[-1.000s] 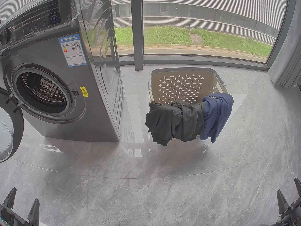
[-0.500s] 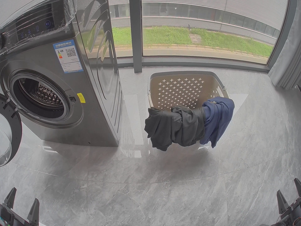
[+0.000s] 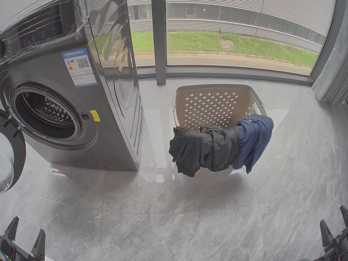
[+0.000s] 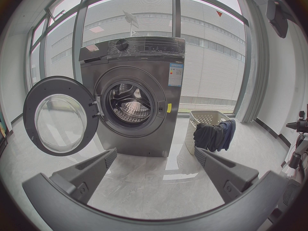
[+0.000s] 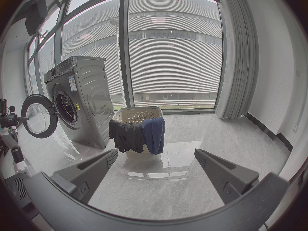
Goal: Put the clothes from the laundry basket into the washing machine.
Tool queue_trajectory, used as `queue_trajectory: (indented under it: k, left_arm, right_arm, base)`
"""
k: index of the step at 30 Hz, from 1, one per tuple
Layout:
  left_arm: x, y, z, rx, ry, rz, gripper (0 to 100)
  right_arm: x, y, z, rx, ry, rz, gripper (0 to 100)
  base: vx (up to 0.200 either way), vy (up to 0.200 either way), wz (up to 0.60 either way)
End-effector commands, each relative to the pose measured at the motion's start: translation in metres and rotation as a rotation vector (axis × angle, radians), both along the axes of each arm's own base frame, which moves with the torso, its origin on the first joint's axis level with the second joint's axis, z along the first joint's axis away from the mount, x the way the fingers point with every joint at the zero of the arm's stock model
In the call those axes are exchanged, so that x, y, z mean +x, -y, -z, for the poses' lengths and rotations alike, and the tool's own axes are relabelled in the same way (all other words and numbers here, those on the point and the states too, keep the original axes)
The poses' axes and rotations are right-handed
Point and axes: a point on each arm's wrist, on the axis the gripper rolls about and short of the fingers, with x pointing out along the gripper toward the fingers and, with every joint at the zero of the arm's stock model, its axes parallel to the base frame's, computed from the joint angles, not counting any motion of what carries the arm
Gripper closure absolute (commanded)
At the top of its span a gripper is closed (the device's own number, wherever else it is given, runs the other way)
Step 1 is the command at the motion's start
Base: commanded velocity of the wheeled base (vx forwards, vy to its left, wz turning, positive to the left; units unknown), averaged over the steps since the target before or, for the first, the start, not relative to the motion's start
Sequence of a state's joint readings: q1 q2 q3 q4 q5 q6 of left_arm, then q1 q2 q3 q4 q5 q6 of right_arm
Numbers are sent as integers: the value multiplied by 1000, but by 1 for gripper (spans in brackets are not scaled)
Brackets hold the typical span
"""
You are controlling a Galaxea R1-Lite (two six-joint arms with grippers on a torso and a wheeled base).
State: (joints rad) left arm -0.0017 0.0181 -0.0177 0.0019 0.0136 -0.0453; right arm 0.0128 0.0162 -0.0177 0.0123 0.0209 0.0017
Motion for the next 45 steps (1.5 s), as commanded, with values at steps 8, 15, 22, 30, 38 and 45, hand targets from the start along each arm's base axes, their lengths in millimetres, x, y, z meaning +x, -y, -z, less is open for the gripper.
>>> queue_trajectory:
  k: [8, 15, 22, 30, 38, 45]
  left_arm:
    - [0, 0, 5, -1, -2, 0, 0]
    - [0, 0, 5, 1, -2, 0, 0]
    - [0, 0, 5, -1, -2, 0, 0]
    - [0, 0, 5, -1, -2, 0, 0]
    - [0, 0, 5, -1, -2, 0, 0]
    - [0, 0, 5, -1, -2, 0, 0]
  right_arm:
    - [0, 0, 4, 0, 0, -2, 0]
    - [0, 0, 4, 0, 0, -2, 0]
    - [0, 0, 4, 0, 0, -2, 0]
    - [0, 0, 4, 0, 0, -2, 0]
    - [0, 0, 4, 0, 0, -2, 0]
    - [0, 0, 4, 0, 0, -2, 0]
  base:
    - [0, -200, 0]
    - [0, -57, 0]
    - [0, 0, 0]
    - [0, -50, 0]
    - [0, -200, 0]
    - [0, -57, 0]
